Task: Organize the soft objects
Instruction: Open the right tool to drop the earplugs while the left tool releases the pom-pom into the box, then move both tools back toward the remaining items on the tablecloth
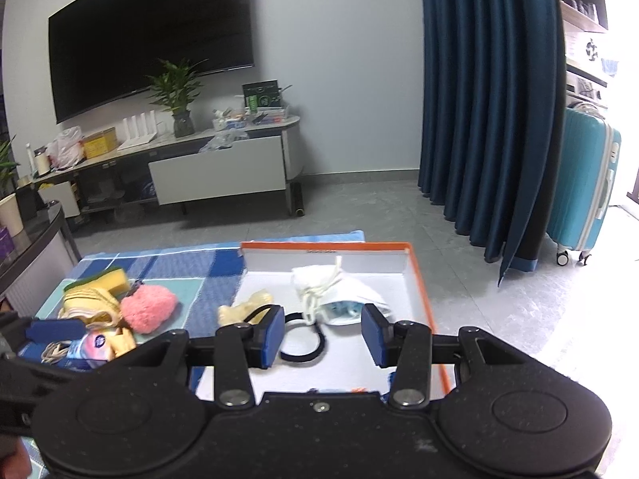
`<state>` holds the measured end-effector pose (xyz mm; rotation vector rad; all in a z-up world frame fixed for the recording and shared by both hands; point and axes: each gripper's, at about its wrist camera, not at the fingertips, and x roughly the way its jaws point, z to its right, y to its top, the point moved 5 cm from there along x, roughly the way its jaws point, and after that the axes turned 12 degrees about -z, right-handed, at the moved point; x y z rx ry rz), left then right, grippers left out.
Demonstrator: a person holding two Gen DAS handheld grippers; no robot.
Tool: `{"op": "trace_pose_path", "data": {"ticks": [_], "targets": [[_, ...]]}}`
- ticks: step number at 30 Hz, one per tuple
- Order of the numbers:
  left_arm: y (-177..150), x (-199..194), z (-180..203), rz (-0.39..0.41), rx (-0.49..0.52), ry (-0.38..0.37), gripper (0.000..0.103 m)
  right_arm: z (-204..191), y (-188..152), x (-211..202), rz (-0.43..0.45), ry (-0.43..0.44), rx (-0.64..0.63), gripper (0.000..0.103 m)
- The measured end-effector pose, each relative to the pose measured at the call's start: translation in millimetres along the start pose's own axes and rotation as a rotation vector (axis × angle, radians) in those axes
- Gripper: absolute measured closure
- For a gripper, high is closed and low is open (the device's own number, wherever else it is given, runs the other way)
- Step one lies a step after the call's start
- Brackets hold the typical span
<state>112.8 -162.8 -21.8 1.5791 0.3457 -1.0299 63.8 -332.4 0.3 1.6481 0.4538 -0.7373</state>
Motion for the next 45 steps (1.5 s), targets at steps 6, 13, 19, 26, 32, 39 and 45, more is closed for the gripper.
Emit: {"op": "trace_pose_path", "data": {"ticks": [6, 13, 19, 26, 32, 39, 45], "targets": [[1, -9, -21, 0.016, -0.044, 0.025, 0.000, -22, -3, 1, -0.008, 0.019, -0.027, 0.050], [-3, -12, -43, 0.020, -0.081, 0.046, 0.000, -46, -4, 6, -0.021, 0.043, -0.061, 0.050], [-8, -15, -60, 0.019, -0.106, 0.061, 0.000, -68, -6, 13, -0.036, 0.067, -0.093, 0.050], [-12, -18, -81, 0.019, -0.136, 0.084, 0.000, -92, -7, 21, -0.054, 0.092, -0.127, 0.050], [-14, -20, -96, 0.023, -0.158, 0.100, 0.000, -111, -8, 27, -0.063, 0.113, -0.153, 0.050], [-18, -20, -111, 0.019, -0.180, 0.111, 0.000, -129, -9, 35, -0.076, 0.139, -0.174, 0.050], [-20, -18, -122, 0.015, -0.195, 0.125, 0.000, -143, -12, 42, -0.091, 0.156, -0.193, 0.050]]}}
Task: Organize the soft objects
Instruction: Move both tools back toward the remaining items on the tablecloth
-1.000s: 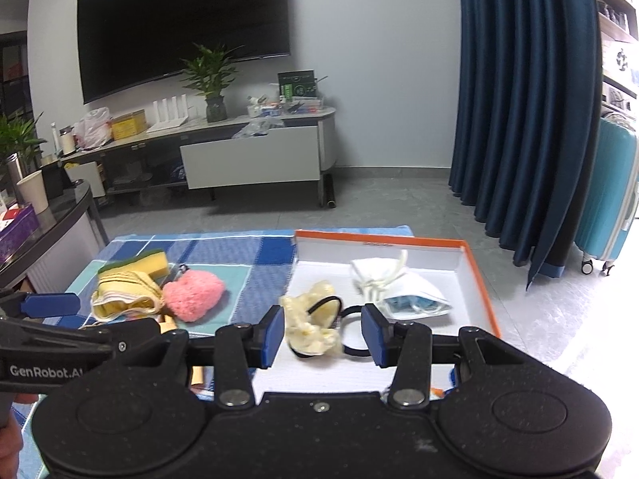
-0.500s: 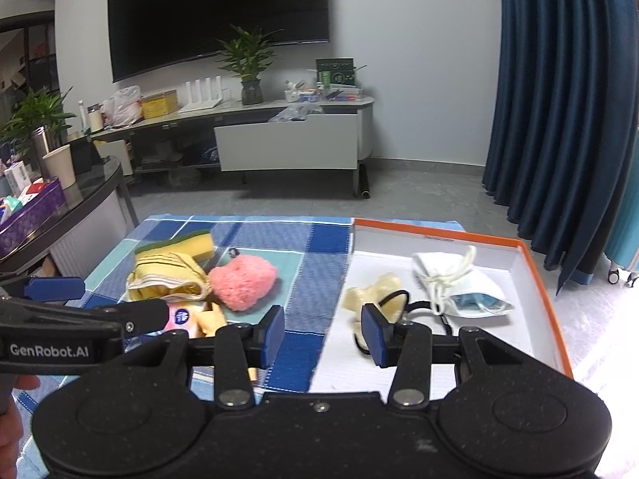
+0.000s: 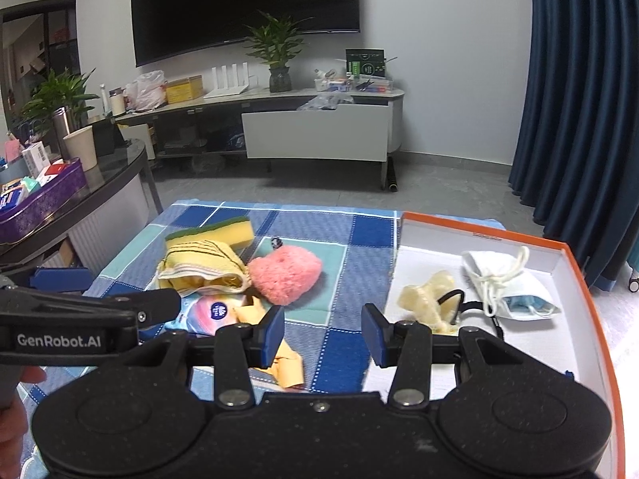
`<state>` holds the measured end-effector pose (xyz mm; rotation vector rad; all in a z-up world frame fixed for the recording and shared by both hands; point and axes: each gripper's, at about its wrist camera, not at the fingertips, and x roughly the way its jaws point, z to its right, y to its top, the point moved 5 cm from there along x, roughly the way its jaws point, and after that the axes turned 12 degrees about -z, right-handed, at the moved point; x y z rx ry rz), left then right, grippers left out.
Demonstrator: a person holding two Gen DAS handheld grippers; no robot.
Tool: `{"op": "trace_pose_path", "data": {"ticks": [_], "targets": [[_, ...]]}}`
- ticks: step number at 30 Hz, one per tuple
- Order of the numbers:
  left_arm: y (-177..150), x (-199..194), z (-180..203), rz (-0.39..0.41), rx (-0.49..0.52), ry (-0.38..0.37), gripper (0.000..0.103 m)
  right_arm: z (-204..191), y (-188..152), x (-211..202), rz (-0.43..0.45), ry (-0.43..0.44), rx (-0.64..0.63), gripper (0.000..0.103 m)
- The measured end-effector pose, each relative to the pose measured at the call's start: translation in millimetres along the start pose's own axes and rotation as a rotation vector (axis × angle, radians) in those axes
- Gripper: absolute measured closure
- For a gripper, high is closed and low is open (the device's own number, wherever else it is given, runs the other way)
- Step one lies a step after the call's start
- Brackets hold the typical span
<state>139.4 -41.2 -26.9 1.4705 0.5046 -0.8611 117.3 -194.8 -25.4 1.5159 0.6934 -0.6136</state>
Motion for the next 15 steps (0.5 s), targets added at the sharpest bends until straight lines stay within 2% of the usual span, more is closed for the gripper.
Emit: {"op": "trace_pose_path", "data": {"ticks": [15], "targets": [[9, 29, -39, -0.055, -0.079, 0.040, 0.000, -10, 0, 26, -0.040, 0.040, -0.012, 0.050]]}}
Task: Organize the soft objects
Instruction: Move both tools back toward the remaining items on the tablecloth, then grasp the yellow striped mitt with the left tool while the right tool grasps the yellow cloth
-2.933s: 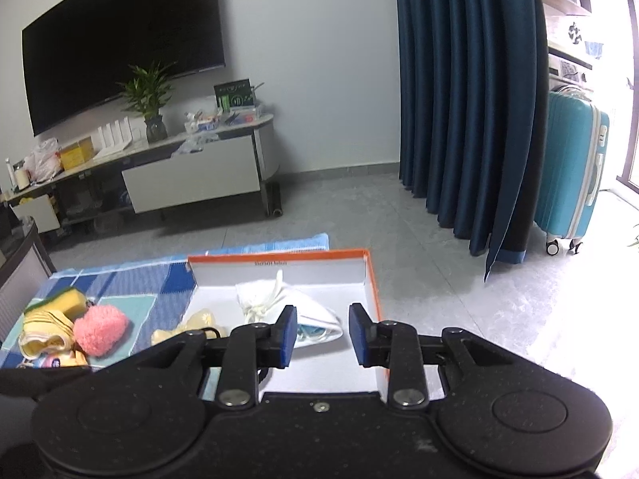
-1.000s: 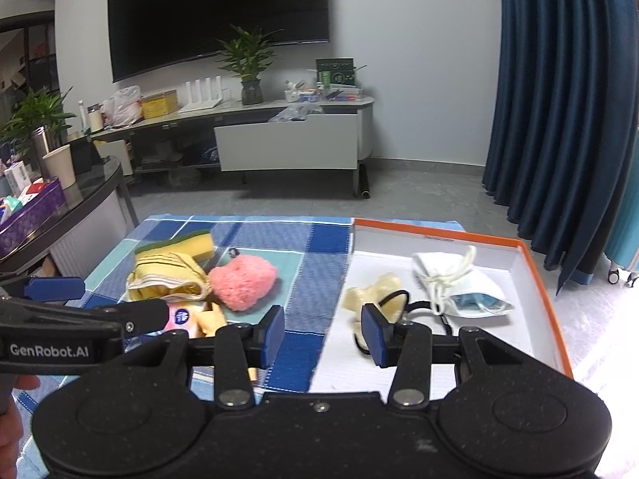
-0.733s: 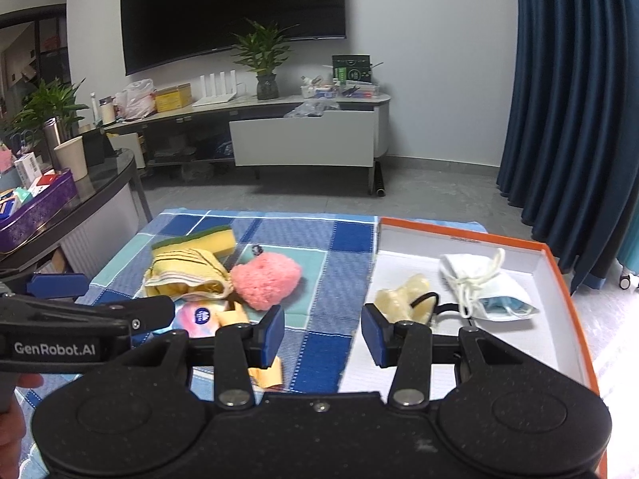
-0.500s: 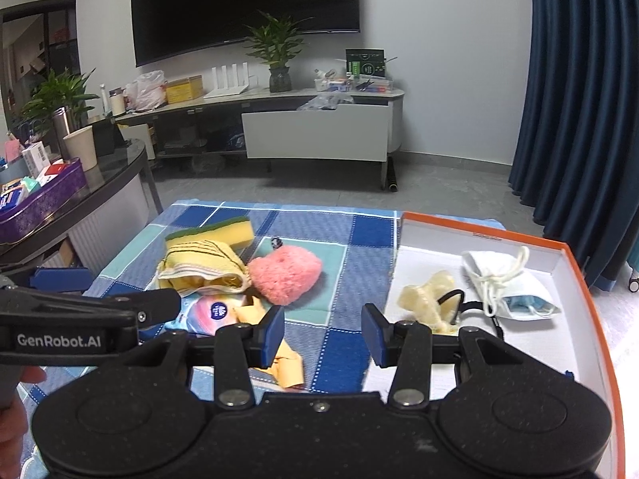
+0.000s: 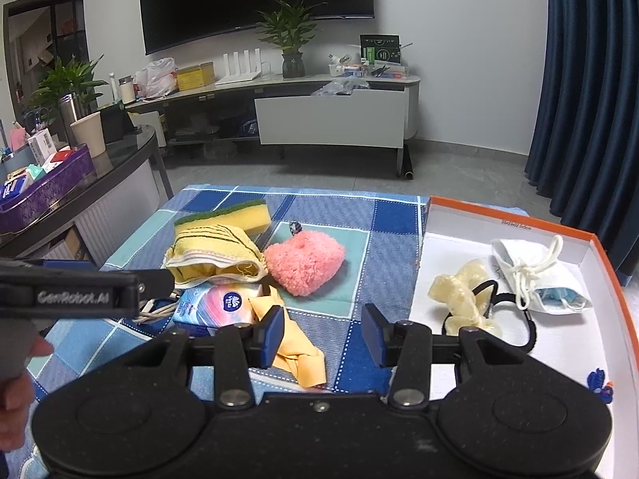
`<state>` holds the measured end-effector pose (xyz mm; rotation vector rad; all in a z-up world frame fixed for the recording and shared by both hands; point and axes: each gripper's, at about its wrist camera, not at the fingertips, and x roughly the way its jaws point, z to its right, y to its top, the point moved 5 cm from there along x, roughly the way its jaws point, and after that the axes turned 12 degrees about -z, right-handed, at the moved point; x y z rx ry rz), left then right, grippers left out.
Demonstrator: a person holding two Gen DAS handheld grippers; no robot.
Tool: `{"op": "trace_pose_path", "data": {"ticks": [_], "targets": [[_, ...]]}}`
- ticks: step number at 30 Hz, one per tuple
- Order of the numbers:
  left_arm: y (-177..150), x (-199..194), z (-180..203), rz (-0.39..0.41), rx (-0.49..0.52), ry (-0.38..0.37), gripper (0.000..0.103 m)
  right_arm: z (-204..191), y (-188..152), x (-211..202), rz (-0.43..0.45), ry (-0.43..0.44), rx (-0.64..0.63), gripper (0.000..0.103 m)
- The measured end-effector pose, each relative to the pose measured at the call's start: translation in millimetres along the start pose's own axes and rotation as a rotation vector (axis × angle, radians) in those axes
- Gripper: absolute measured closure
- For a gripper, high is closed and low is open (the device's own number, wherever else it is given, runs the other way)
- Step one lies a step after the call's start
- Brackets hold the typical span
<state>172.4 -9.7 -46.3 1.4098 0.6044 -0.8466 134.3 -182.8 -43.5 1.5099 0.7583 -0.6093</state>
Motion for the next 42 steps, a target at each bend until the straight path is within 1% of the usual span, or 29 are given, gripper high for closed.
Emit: {"op": "trace_pose_path", "data": {"ticks": [7, 12, 14, 16, 18, 20, 21, 22, 24, 25, 27, 28, 31, 34, 37, 42], "targets": [[22, 22, -7, -0.030, -0.070, -0.030, 0.000, 0, 4, 7, -0.002, 0.014, -0.010, 0.050], [36, 37, 1, -0.041, -0.047, -0.005, 0.000, 3, 5, 14, -0.013, 0.030, -0.001, 0.049], [41, 45, 4, -0.054, -0.048, 0.009, 0.000, 3, 4, 18, -0.020, 0.035, -0.004, 0.049], [45, 53, 7, -0.066, -0.035, 0.011, 0.000, 2, 3, 21, -0.026, 0.040, -0.006, 0.049], [47, 63, 8, -0.085, -0.021, 0.029, 0.000, 2, 2, 23, -0.029, 0.047, -0.006, 0.049], [47, 71, 8, -0.104, -0.018, 0.012, 0.004, 3, 2, 27, -0.036, 0.051, -0.006, 0.049], [47, 74, 7, -0.111, -0.020, -0.003, 0.013, 3, 2, 28, -0.039, 0.053, -0.006, 0.049], [46, 77, 7, -0.119, -0.020, -0.020, 0.030, 3, 2, 30, -0.045, 0.056, -0.007, 0.049], [44, 78, 4, -0.119, -0.014, -0.032, 0.042, 3, 1, 33, -0.054, 0.056, -0.011, 0.049], [43, 76, 2, -0.106, -0.007, -0.034, 0.052, 3, 0, 34, -0.057, 0.059, -0.014, 0.049], [39, 70, -3, -0.092, 0.000, -0.055, 0.062, 3, -1, 36, -0.062, 0.065, -0.017, 0.049], [37, 66, -4, -0.084, 0.000, -0.065, 0.072, 3, -1, 37, -0.065, 0.064, -0.019, 0.049], [34, 48, -9, -0.044, 0.020, -0.078, 0.080, 2, -2, 39, -0.069, 0.075, -0.027, 0.049], [27, 25, -13, 0.000, 0.039, -0.095, 0.081, 0, -5, 40, -0.075, 0.078, -0.046, 0.049], [16, 3, -18, 0.025, 0.044, -0.122, 0.081, -2, -7, 41, -0.086, 0.090, -0.074, 0.049], [1, -17, -26, 0.057, 0.046, -0.111, 0.081, -13, -11, 48, -0.117, 0.098, -0.139, 0.049]]}}
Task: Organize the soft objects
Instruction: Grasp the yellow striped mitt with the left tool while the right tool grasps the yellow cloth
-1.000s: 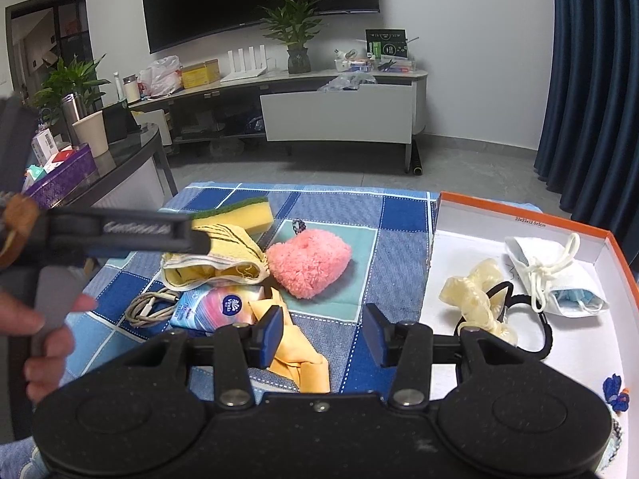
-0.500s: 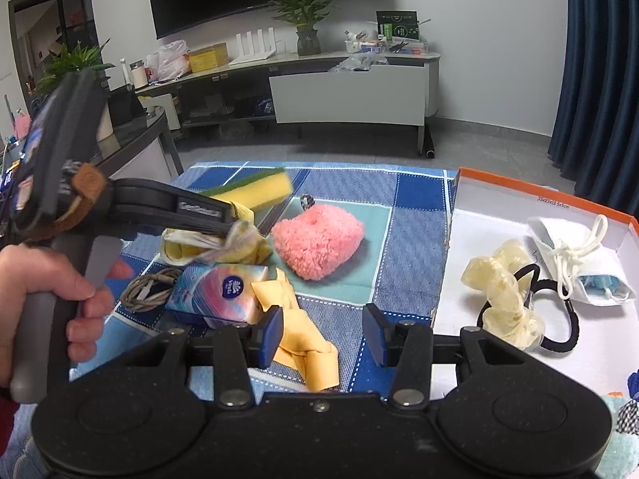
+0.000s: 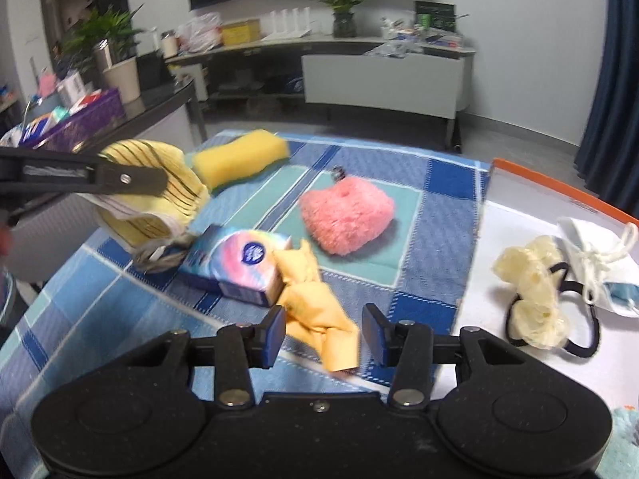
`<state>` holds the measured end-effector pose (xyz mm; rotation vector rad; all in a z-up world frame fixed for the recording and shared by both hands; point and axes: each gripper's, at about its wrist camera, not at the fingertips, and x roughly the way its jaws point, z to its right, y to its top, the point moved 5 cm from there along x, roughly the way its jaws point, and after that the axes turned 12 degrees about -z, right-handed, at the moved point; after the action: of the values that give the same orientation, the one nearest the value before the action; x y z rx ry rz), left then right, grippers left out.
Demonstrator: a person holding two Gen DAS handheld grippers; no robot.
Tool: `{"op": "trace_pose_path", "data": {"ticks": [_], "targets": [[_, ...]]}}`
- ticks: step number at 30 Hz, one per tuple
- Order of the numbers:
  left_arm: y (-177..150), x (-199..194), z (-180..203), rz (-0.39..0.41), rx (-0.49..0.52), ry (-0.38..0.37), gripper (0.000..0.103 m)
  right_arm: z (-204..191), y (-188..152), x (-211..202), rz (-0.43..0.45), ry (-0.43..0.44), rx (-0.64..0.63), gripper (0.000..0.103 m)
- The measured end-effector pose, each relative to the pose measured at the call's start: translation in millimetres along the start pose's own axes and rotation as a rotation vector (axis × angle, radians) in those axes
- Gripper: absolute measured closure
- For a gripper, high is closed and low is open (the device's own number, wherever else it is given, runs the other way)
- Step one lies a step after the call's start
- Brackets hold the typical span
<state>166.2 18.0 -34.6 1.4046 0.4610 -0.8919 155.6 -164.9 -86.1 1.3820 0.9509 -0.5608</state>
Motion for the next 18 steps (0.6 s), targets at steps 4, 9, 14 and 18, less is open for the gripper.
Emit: {"op": "trace_pose_path", "data": {"ticks": [4, 9, 14, 18], "targets": [[-5, 1, 0, 0.003, -0.001, 0.013, 0.081, -11, 8, 11, -0.027, -0.035, -0.042, 0.050], [-9, 3, -2, -0.009, -0.001, 0.011, 0.081, -15, 15, 27, -0.079, -0.060, -0.053, 0.052], [-12, 4, 0, -0.011, 0.002, 0.013, 0.081, -22, 16, 31, -0.084, -0.056, -0.072, 0.071], [-15, -1, 6, -0.002, 0.015, 0.008, 0.081, -24, 15, 13, -0.021, -0.054, -0.053, 0.073]]}}
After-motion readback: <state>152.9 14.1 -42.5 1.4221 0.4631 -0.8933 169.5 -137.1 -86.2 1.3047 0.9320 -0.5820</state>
